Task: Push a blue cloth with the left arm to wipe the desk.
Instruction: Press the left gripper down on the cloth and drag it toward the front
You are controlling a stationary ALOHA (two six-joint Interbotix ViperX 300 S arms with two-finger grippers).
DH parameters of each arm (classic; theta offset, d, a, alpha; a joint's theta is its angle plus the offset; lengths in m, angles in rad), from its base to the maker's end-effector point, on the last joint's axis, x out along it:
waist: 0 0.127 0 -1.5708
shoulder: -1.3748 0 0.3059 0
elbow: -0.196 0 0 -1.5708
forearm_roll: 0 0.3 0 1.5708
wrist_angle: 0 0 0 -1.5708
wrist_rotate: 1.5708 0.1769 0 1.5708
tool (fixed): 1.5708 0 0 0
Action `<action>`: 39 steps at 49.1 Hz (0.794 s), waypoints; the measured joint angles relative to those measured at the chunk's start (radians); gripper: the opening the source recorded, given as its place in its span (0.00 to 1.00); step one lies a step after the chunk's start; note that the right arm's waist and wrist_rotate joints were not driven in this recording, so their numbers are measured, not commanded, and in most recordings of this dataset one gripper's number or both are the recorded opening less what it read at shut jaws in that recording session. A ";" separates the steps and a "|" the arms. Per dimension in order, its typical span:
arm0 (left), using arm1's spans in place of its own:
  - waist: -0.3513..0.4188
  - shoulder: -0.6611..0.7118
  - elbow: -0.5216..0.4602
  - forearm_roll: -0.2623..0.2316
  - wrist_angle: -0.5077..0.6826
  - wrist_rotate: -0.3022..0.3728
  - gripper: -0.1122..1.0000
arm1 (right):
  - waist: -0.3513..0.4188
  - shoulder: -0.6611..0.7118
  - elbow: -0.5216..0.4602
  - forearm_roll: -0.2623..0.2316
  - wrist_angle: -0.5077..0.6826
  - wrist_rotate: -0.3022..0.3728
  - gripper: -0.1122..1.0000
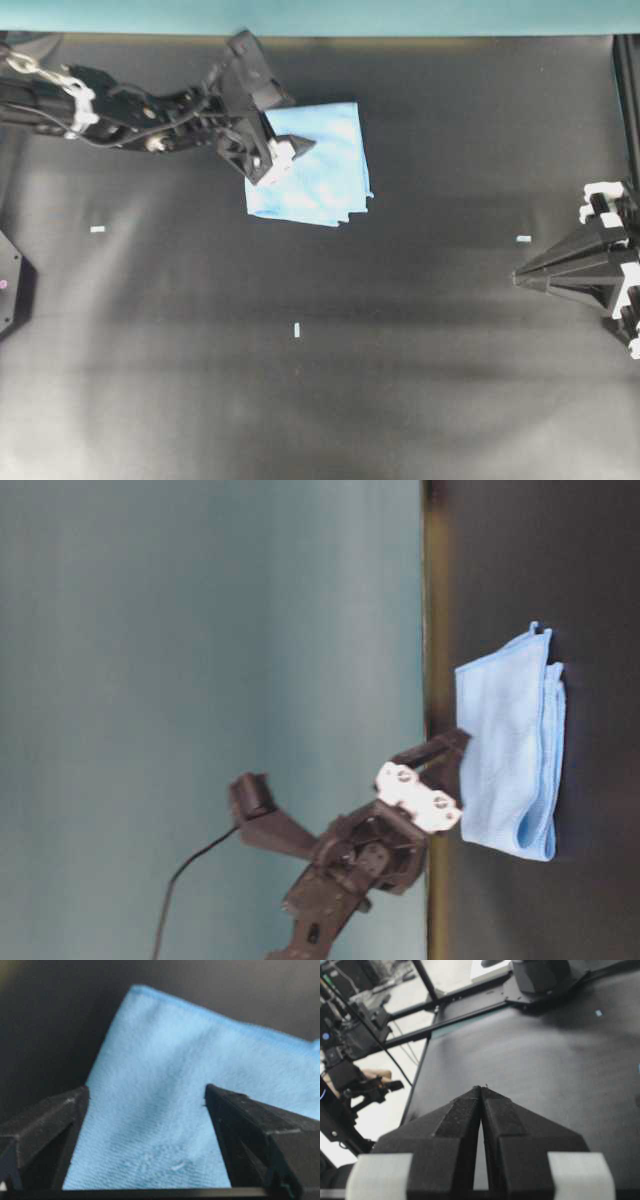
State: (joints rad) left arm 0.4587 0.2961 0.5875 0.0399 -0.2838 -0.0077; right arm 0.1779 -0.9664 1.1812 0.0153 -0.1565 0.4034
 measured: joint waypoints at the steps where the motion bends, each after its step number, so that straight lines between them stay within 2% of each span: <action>1: 0.002 0.006 0.000 -0.002 0.000 0.000 0.91 | 0.000 0.000 0.000 0.000 0.000 0.002 0.10; 17: -0.020 0.020 0.020 0.000 0.000 0.005 0.91 | -0.002 -0.002 0.000 0.000 0.000 0.000 0.10; 39: -0.117 -0.025 0.175 -0.002 -0.077 -0.012 0.91 | 0.000 -0.003 0.005 0.000 -0.002 0.000 0.10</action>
State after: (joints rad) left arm 0.3421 0.2715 0.7624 0.0383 -0.3605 -0.0199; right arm 0.1779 -0.9695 1.1858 0.0153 -0.1580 0.4034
